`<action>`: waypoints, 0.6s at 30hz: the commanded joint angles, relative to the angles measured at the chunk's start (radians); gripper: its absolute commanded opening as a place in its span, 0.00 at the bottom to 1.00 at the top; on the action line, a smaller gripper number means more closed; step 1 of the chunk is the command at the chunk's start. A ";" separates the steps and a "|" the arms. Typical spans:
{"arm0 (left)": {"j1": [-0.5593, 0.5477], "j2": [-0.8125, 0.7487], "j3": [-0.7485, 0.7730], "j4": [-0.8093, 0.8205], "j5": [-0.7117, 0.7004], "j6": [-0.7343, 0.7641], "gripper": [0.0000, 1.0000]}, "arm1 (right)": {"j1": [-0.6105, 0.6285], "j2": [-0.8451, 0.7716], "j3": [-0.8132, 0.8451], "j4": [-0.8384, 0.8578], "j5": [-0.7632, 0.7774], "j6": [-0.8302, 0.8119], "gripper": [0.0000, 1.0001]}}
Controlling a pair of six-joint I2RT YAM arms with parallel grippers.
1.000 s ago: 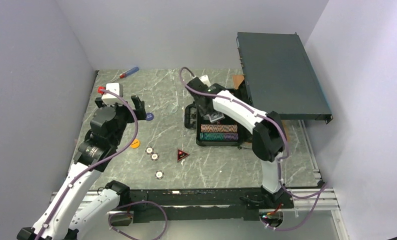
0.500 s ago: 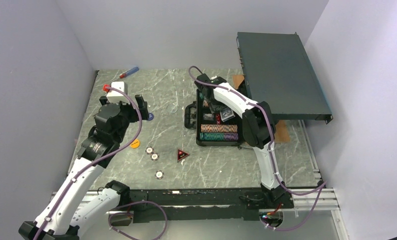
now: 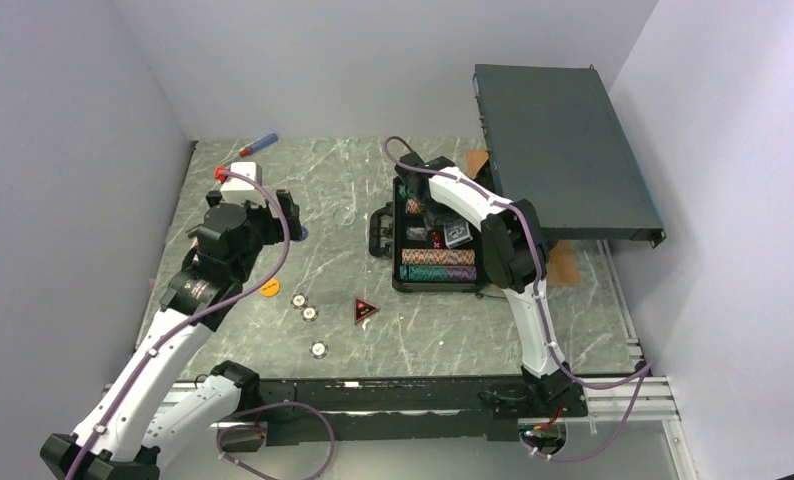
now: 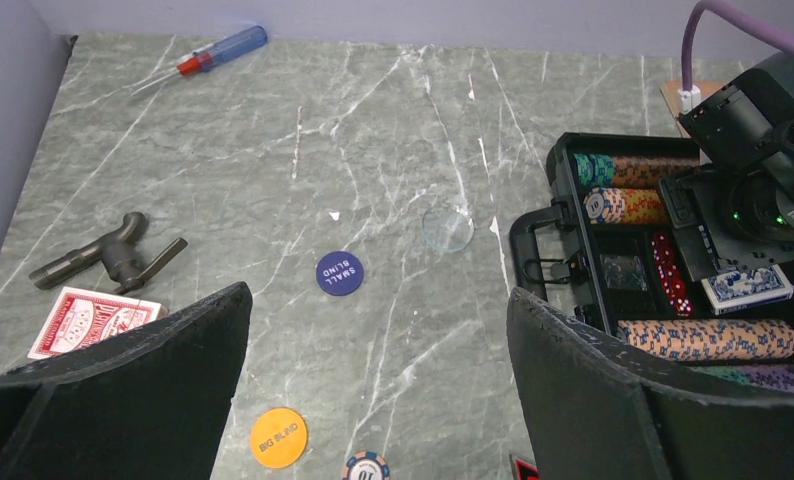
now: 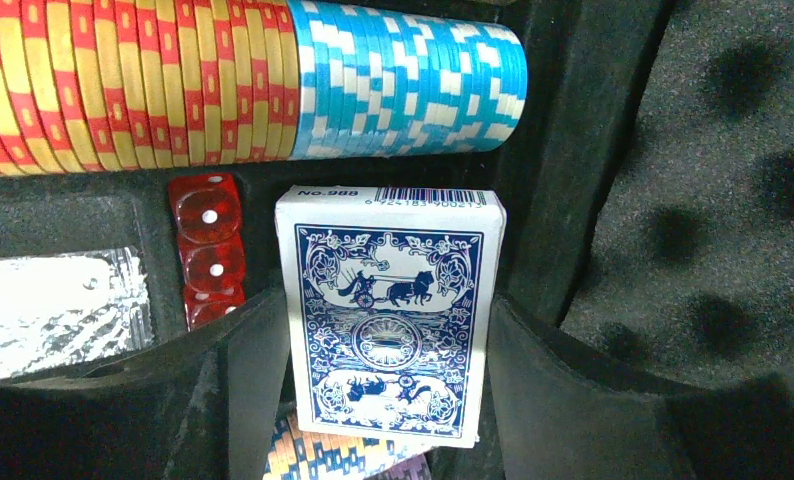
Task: Pack up texas hold em set
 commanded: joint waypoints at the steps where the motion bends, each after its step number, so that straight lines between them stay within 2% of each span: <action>1: 0.001 0.006 0.023 0.018 0.026 -0.003 0.99 | -0.010 -0.012 -0.016 0.045 -0.012 0.024 0.09; 8: 0.001 0.009 0.025 0.015 0.022 -0.001 0.99 | -0.024 -0.034 -0.067 0.125 -0.066 0.028 0.23; 11: 0.001 0.011 0.027 0.014 0.022 -0.001 0.99 | -0.036 -0.068 -0.119 0.182 -0.101 0.046 0.23; 18: 0.001 0.013 0.026 0.014 0.027 -0.003 0.99 | -0.038 -0.132 -0.209 0.314 -0.079 0.005 0.19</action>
